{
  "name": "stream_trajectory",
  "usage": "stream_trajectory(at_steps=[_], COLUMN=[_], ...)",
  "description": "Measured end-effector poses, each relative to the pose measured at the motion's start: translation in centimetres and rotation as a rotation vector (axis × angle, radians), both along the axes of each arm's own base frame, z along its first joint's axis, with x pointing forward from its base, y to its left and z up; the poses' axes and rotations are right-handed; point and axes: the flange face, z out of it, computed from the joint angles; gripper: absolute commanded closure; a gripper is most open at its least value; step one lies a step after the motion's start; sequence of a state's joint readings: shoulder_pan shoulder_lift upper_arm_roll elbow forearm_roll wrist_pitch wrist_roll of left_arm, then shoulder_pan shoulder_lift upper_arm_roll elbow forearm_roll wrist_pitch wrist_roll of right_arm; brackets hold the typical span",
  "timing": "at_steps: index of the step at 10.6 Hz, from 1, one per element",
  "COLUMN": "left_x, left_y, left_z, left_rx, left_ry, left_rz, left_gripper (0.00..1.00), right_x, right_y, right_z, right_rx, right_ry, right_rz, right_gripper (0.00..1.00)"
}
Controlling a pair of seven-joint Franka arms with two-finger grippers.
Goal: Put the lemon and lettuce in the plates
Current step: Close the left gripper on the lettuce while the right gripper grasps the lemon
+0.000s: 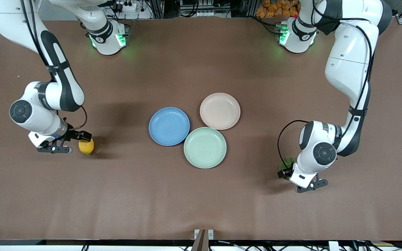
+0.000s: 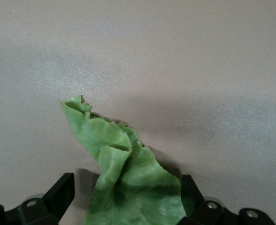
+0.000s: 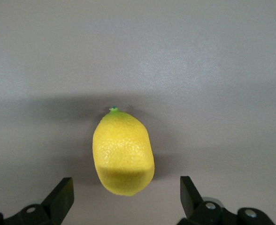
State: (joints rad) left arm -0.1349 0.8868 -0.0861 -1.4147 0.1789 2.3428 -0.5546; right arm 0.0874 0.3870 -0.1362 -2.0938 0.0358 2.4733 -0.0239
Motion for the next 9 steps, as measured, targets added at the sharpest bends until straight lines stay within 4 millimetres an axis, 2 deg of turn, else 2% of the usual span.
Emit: stream_trajectory(at_steps=[1, 9], left_x=[0.1, 0.6], left_y=[-0.2, -0.3], left_z=[-0.1, 1.0], left_rx=[0.000, 0.023], left_ry=[-0.009, -0.036], left_rz=[-0.008, -0.035], left_gripper=[1.00, 1.00], right_x=[-0.1, -0.3], right_y=[0.1, 1.0], right_z=[-0.8, -5.7], right_rx=[-0.002, -0.018], right_ry=[-0.011, -0.044], right_rz=[0.002, 0.023], right_gripper=[0.00, 0.00])
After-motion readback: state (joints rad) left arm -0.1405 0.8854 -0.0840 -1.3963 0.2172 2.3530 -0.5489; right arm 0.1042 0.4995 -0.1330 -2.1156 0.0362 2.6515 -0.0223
